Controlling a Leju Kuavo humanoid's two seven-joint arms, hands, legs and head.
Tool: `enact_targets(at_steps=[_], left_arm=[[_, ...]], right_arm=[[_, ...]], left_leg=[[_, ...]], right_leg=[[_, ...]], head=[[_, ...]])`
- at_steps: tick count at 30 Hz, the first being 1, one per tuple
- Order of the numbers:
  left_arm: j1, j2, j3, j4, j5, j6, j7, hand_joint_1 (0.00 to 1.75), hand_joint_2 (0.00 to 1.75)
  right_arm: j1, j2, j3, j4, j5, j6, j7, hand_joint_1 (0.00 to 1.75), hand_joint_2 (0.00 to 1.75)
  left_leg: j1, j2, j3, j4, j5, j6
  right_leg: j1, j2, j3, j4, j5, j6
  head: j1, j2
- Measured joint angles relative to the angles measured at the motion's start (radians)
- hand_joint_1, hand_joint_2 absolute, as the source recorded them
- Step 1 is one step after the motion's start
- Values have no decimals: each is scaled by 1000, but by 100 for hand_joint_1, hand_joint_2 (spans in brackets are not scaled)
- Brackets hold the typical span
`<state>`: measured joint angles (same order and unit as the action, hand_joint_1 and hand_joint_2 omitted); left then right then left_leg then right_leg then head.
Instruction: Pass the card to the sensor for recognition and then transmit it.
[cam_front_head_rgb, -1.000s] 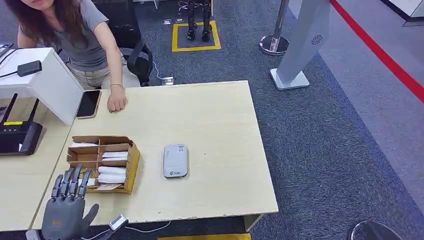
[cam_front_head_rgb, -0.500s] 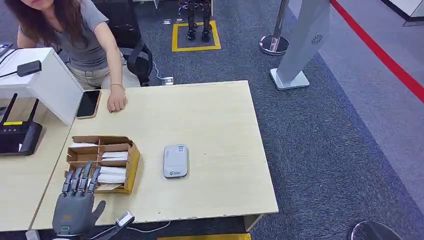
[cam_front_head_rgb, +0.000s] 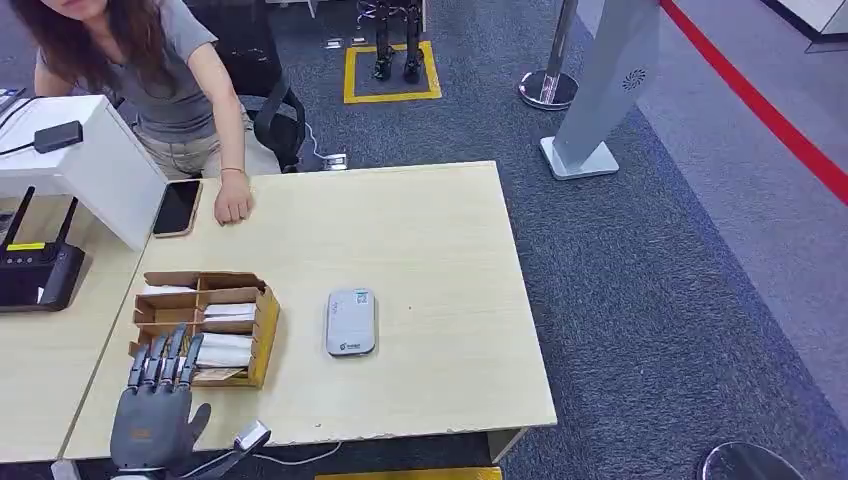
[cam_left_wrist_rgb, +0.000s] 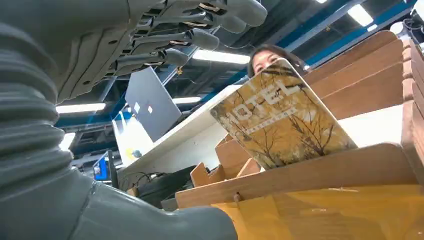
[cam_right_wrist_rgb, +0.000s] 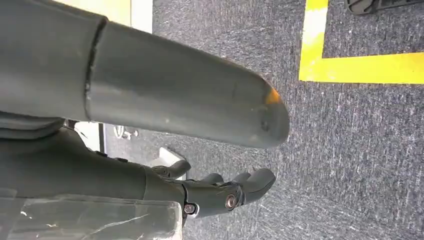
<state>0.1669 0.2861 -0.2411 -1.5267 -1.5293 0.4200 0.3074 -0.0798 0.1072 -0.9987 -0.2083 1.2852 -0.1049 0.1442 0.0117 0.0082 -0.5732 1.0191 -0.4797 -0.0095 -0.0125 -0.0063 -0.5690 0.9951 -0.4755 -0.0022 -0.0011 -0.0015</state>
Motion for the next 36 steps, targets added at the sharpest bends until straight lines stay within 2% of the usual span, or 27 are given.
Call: enact_targets(at_steps=[14, 23, 36], left_arm=[[-3, -11, 0, 13, 0, 0, 3, 0, 175], [-55, -37, 0, 48, -11, 2, -5, 0, 175], [-107, -51, 0, 106, -14, 31, -5, 0, 175]], right_arm=[[0, 0, 0, 0, 2, 0, 0, 0, 0], [-1, 0, 7, 0, 17, 2, -3, 0, 0], [-2, 0, 22, 0, 34, 5, 0, 0, 0]], left_leg=[[0, 0, 0, 0, 0, 0], [0, 0, 0, 0, 0, 0], [0, 0, 0, 0, 0, 0]], right_leg=[[0, 0, 0, 0, 0, 0], [0, 0, 0, 0, 0, 0], [0, 0, 0, 0, 0, 0]], head=[[0, 0], [0, 0], [0, 0]])
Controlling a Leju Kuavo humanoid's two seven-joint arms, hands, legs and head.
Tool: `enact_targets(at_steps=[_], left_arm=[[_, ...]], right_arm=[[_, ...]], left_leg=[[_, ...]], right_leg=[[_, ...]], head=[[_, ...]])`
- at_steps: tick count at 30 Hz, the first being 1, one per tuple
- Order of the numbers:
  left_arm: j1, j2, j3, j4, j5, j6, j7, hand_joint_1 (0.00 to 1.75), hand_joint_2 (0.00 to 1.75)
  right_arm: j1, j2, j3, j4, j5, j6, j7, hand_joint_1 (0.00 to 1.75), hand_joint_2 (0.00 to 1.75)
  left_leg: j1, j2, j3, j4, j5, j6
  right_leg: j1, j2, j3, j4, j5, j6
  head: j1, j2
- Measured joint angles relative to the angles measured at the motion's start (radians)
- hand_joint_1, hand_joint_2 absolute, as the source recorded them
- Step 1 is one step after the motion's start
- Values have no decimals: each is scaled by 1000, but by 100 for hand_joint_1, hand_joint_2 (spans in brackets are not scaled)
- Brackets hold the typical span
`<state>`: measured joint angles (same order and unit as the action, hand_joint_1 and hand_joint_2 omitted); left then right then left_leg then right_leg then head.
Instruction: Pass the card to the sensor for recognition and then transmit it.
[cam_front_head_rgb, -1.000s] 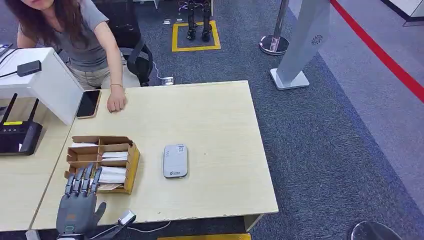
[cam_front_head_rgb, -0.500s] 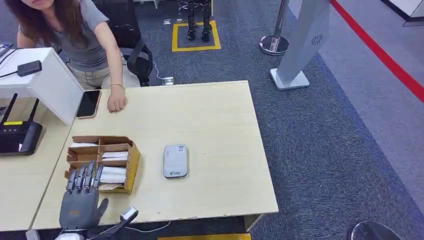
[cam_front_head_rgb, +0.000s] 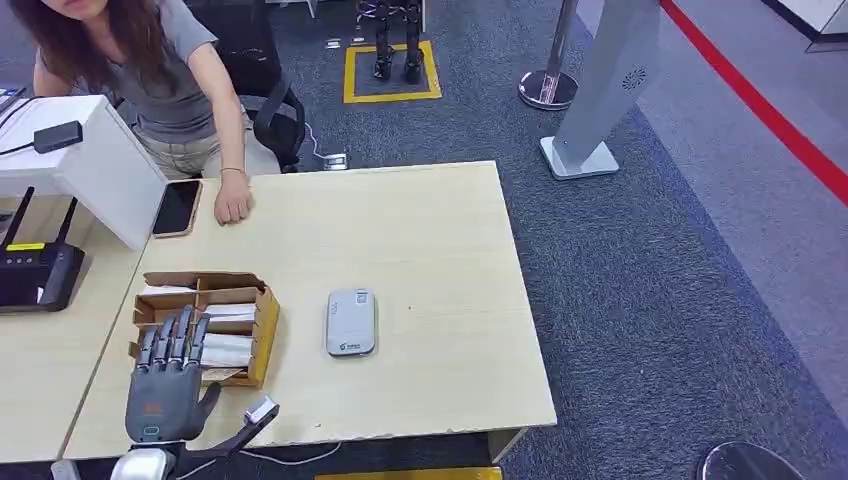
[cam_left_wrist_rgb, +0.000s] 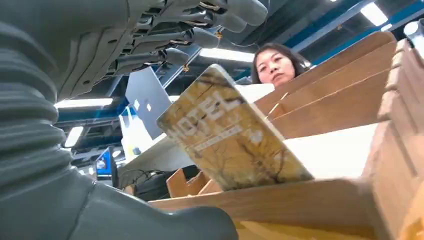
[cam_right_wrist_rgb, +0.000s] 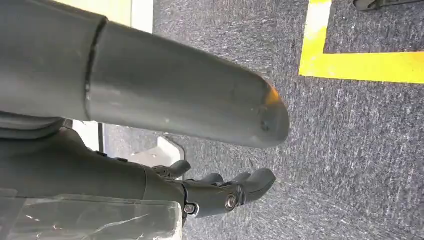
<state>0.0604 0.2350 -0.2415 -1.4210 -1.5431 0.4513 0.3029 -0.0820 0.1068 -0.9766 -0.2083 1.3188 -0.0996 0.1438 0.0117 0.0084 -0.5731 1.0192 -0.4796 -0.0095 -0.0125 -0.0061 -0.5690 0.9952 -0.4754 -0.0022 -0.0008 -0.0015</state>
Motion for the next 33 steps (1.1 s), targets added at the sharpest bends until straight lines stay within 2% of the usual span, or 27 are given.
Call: enact_targets(at_steps=[2, 3, 4, 5, 33], left_arm=[[-4, -2, 0, 5, 0, 2, 0, 0, 175], [-5, -3, 0, 7, 0, 2, 0, 7, 175], [-7, -4, 0, 10, 0, 2, 0, 150, 175], [-8, -6, 0, 11, 0, 2, 0, 175, 175], [-33, -30, 0, 37, 0, 2, -27, 175, 175]], right_arm=[[1, 0, 2, 0, 0, 0, 0, 0, 0], [0, 0, 2, 0, 0, 0, 0, 0, 0], [0, 0, 2, 0, 0, -1, 0, 0, 0], [0, 0, 2, 0, 0, -2, 0, 0, 0], [-4, 0, 5, 0, 2, -2, -6, 0, 0]], left_leg=[[0, 0, 0, 0, 0, 0], [0, 0, 0, 0, 0, 0], [0, 0, 0, 0, 0, 0], [0, 0, 0, 0, 0, 0], [0, 0, 0, 0, 0, 0]], right_leg=[[0, 0, 0, 0, 0, 0], [0, 0, 0, 0, 0, 0], [0, 0, 0, 0, 0, 0], [0, 0, 0, 0, 0, 0], [0, 0, 0, 0, 0, 0]], head=[[0, 0], [0, 0], [0, 0], [0, 0], [0, 0]])
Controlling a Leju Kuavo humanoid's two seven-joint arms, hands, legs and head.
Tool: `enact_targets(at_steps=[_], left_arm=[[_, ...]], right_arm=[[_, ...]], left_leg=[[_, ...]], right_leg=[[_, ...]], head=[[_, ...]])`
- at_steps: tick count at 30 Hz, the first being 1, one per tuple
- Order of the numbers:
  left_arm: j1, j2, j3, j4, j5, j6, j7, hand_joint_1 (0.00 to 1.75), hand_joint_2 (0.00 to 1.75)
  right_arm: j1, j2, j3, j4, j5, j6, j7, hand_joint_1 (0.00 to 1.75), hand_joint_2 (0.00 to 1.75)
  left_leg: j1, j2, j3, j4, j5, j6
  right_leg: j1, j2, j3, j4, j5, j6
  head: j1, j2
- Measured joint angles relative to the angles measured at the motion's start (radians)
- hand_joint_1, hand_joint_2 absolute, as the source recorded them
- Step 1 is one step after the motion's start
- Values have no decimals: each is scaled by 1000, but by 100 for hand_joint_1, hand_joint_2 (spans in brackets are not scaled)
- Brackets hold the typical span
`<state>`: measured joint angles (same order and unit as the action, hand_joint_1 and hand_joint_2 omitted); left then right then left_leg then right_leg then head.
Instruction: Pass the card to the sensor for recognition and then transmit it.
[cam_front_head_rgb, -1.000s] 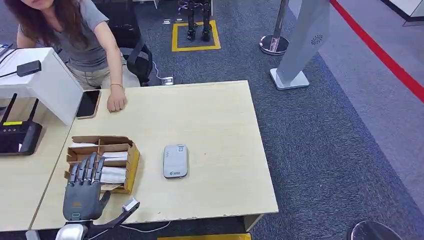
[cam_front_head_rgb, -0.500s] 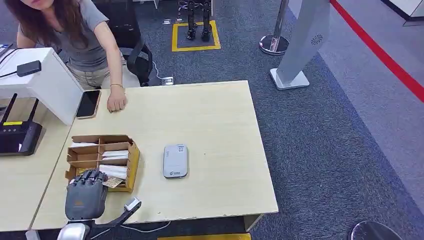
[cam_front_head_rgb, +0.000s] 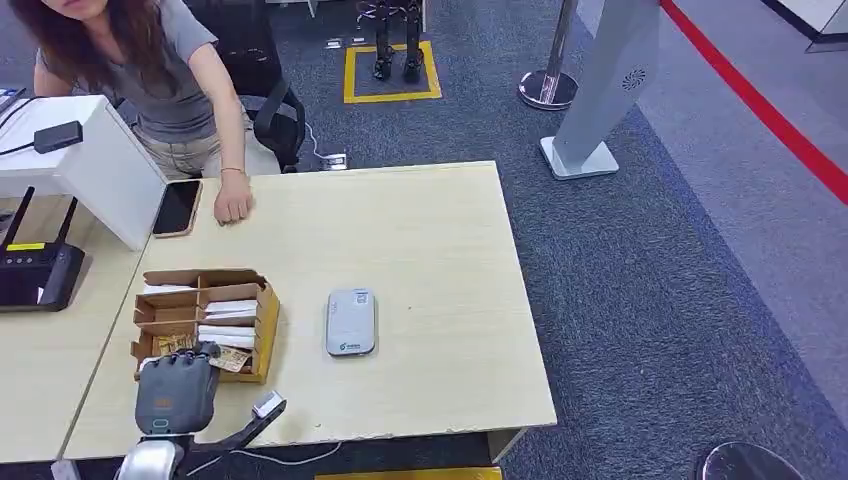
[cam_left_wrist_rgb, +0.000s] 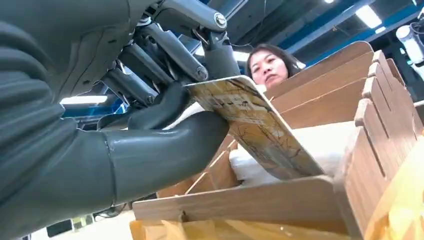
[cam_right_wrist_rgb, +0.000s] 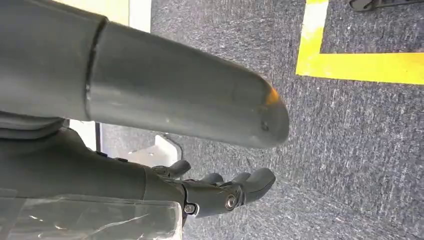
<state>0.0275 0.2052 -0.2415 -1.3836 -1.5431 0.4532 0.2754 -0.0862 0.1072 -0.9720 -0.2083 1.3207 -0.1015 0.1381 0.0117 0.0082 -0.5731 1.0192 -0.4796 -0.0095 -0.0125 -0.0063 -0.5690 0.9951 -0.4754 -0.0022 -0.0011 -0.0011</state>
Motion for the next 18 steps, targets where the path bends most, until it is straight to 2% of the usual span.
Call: enact_targets(at_steps=[12, 18], left_arm=[[-33, -7, -8, -19, 11, 3, -38, 175, 175], [-65, 3, -50, -160, 73, 8, -77, 175, 175]], right_arm=[[-2, 0, 1, 0, -2, 0, -5, 0, 0], [-3, 0, 1, 0, -13, 0, -18, 0, 0]], left_leg=[[0, 0, 0, 0, 0, 0], [0, 0, 0, 0, 0, 0]], right_leg=[[0, 0, 0, 0, 0, 0], [0, 0, 0, 0, 0, 0]], head=[[0, 0], [0, 0]])
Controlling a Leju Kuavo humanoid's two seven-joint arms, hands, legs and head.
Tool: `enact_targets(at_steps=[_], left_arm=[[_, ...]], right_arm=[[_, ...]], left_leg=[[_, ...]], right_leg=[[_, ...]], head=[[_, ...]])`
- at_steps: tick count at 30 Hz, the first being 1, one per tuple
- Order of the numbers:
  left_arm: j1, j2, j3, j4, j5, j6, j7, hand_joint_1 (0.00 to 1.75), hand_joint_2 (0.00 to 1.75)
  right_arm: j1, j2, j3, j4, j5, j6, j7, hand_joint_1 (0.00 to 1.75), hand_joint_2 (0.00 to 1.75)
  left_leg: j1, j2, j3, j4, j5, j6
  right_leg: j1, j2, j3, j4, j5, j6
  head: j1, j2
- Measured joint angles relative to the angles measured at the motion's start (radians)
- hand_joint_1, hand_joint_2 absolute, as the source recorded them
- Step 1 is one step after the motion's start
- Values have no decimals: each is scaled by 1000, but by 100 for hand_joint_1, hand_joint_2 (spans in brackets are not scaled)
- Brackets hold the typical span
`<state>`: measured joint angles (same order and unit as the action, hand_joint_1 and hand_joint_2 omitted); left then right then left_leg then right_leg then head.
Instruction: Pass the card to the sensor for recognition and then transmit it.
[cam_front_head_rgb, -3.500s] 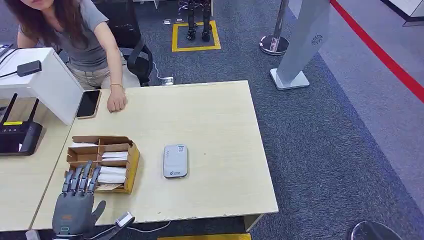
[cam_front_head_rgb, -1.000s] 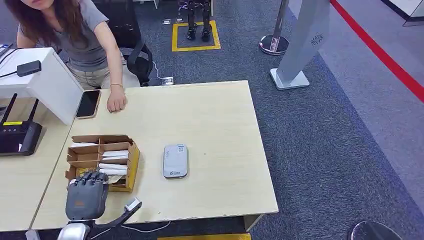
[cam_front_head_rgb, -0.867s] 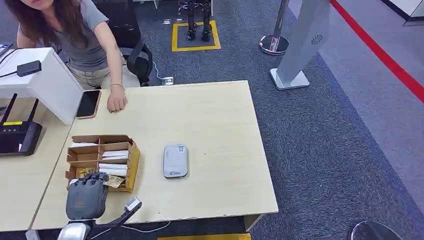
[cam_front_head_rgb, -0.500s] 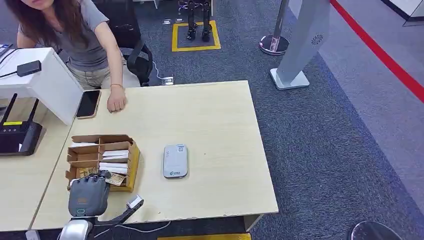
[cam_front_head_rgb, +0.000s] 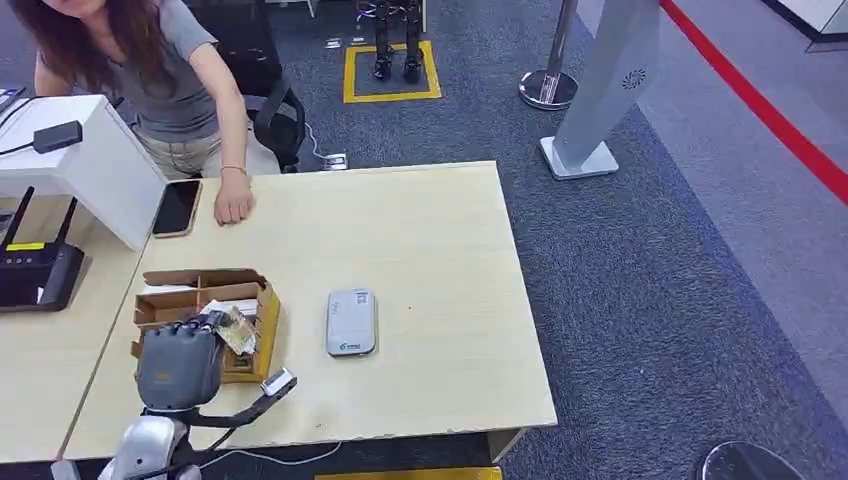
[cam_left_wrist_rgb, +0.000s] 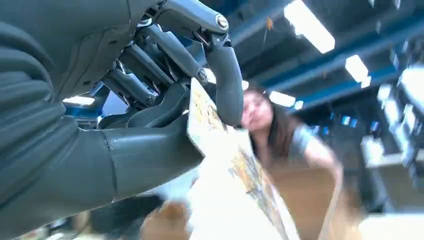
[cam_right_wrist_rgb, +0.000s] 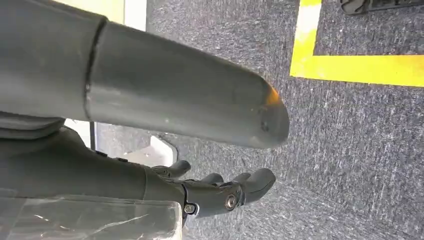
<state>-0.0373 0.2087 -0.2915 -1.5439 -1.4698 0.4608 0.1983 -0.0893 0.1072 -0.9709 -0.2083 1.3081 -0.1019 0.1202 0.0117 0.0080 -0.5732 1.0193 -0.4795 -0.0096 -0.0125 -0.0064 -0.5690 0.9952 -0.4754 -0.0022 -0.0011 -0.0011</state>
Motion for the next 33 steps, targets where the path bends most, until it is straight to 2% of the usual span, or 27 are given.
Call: enact_targets(at_steps=[8, 12, 16, 18, 20, 22, 26, 28, 30, 33], left_arm=[[-32, 40, -59, -207, 61, 3, -48, 175, 175], [-36, 54, -78, -253, 69, 9, -55, 175, 175], [-50, 77, -109, -318, 82, 46, -69, 175, 175], [-84, 84, -111, -326, 97, 16, -51, 175, 175], [-136, 95, -110, -313, 117, -29, -38, 175, 175], [-187, 100, -104, -280, 138, -39, -45, 175, 175], [-225, 103, -99, -248, 142, -41, -53, 175, 175], [-246, 104, -95, -225, 103, -73, -25, 175, 175], [-303, 114, -87, -144, 76, -78, -20, 175, 175], [-422, 138, -59, 35, 46, -29, -47, 175, 175]], right_arm=[[3, 0, -4, 0, -19, -1, -14, 0, 0], [3, 0, -5, 0, -24, -1, -15, 0, 0], [3, 0, -8, 0, -27, -1, -19, 0, 0], [2, 1, -8, 0, -15, 0, -19, 0, 0], [-2, 2, -6, 0, 1, 6, -14, 0, 0], [-10, 3, -4, 0, 8, 6, -9, 0, 0], [-14, 5, -3, 0, 11, 6, -6, 0, 0], [-16, 6, 1, 0, 26, 12, -2, 0, 0], [-27, 7, 13, 0, 48, 23, 14, 0, 0], [-50, 9, 35, 0, 69, 32, 36, 0, 0]], left_leg=[[0, 0, 0, 0, 0, 0], [0, 0, 0, 0, 0, 0], [0, 0, 0, 0, 0, 0], [0, -1, 0, 0, 0, 0], [0, -1, 0, 0, 1, 0], [0, 0, 0, 0, 1, 0], [0, 0, 1, 0, 1, -1], [0, -1, 1, 0, 1, -1], [0, -1, 0, 0, 1, -1], [1, 0, 1, 0, 3, -2]], right_leg=[[0, 0, 0, 0, 0, 0], [0, 0, 0, 0, 0, 0], [0, 0, 0, 0, 0, 0], [0, -1, 0, 0, 0, 0], [0, -1, 0, 0, 0, 0], [0, -1, 0, 0, 1, -1], [0, 0, 0, 0, 1, -1], [0, 0, 0, 0, 1, -1], [0, -1, 0, 0, 1, -1], [0, 0, 0, 1, 3, -2]], head=[[0, 0], [0, 0], [0, 0], [0, 0], [0, 0], [0, 0], [0, 0], [0, 0], [0, 0], [0, 0]])
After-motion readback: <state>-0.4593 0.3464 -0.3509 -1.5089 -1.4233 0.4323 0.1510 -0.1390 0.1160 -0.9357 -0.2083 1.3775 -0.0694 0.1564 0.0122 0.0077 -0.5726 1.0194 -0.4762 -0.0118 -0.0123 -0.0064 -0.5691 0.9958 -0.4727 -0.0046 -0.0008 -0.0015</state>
